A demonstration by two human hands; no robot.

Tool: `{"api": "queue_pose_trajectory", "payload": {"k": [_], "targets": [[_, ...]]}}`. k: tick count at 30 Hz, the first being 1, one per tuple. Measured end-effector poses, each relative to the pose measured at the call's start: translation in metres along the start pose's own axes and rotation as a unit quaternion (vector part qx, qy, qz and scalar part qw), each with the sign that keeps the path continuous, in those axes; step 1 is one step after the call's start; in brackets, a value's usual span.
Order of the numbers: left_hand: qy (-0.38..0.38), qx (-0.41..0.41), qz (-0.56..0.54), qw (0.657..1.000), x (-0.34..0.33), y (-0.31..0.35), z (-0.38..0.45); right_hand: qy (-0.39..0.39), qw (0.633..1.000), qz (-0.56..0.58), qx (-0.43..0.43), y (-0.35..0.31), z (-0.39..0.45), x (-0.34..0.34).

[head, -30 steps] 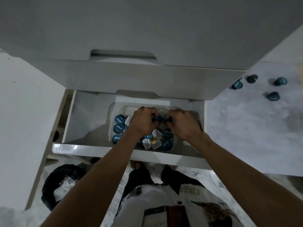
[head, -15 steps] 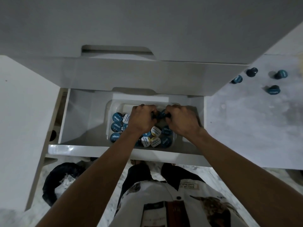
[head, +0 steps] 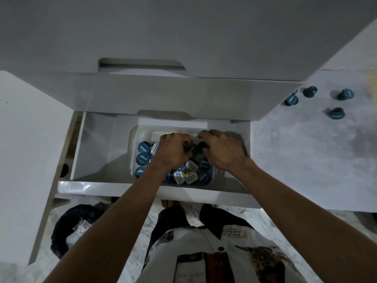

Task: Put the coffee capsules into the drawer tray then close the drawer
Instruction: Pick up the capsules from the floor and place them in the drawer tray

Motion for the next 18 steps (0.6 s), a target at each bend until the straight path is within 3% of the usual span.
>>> {"api": "queue_pose_trajectory", "payload": {"k": [18], "targets": [[-0.015,-0.022,0.054,0.998,0.0007,0.0028,0.0051,-0.034,0.998,-0.057,0.009,0.0049,0.0062,0.0023]]}}
Point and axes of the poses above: each hand's wrist, its own z-axis towards the middle knuckle, its own x-axis out of the back of the hand, y = z × x, the point moved 1 cm from there along z, towards the middle knuckle, and after that the axes turned 8 degrees about y, right-handed, at the moved point
